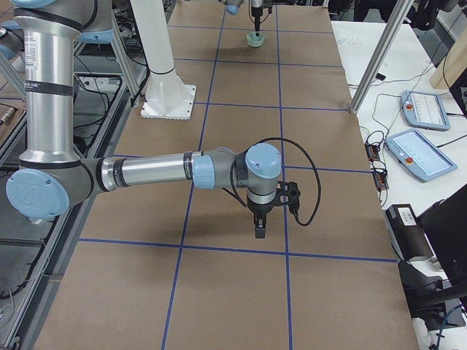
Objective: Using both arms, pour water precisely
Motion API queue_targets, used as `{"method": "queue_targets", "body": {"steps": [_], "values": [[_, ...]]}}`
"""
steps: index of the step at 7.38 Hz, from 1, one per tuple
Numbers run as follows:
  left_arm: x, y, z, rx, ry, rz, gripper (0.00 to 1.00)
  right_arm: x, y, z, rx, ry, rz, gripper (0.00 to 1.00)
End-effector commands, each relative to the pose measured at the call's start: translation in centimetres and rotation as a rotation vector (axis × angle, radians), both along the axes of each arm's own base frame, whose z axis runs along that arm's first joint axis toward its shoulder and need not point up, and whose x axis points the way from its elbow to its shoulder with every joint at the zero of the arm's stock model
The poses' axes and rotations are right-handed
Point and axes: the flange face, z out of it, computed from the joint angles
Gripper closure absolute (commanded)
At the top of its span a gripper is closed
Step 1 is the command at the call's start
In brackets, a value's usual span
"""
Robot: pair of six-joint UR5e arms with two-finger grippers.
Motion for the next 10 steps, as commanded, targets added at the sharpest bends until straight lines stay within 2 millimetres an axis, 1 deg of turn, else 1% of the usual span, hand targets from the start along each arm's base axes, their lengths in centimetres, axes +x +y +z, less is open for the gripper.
{"method": "queue_targets", "body": {"steps": [1, 2, 3, 4, 5, 6, 7, 8, 9, 10], "values": [[0.6, 0.4, 0.3, -0.003, -0.004, 0.014, 0.58, 0.0, 0.0, 0.0, 0.000, 0.000, 0.000, 0.00], [1.9, 0.8, 0.2, -0.002, -0.004, 0.040, 0.65, 0.0, 0.0, 0.1, -0.004, 0.000, 0.002, 0.00], [2.5, 1.1, 0.1, -0.001, -0.003, 0.054, 0.84, 0.0, -0.1, -0.1, 0.000, 0.001, 0.001, 0.00], [2.6, 1.1, -0.2, 0.002, 0.002, 0.056, 1.00, 0.0, -0.1, 0.0, -0.001, 0.003, 0.001, 0.00], [2.4, 1.0, -0.5, -0.003, 0.011, 0.056, 1.00, 0.0, -0.1, -0.1, -0.001, 0.001, 0.002, 0.00], [2.6, 1.3, -1.4, -0.035, 0.066, 0.098, 1.00, 0.0, -0.1, 0.0, -0.002, 0.001, 0.002, 0.00], [0.0, 0.4, -2.0, -0.077, 0.109, 0.071, 1.00, 0.0, -0.1, 0.0, -0.002, 0.001, 0.002, 0.00], [-1.8, -1.1, -5.2, -0.109, 0.140, 0.045, 1.00, 0.0, -0.1, 0.0, -0.002, 0.001, 0.002, 0.00], [-1.7, -2.4, -11.0, -0.147, 0.142, 0.043, 1.00, 0.0, -0.1, 0.0, -0.001, 0.001, 0.002, 0.00], [-0.9, -5.1, -19.7, -0.177, 0.130, 0.024, 1.00, -0.1, -0.1, 0.0, -0.001, 0.001, 0.001, 0.00]]}}
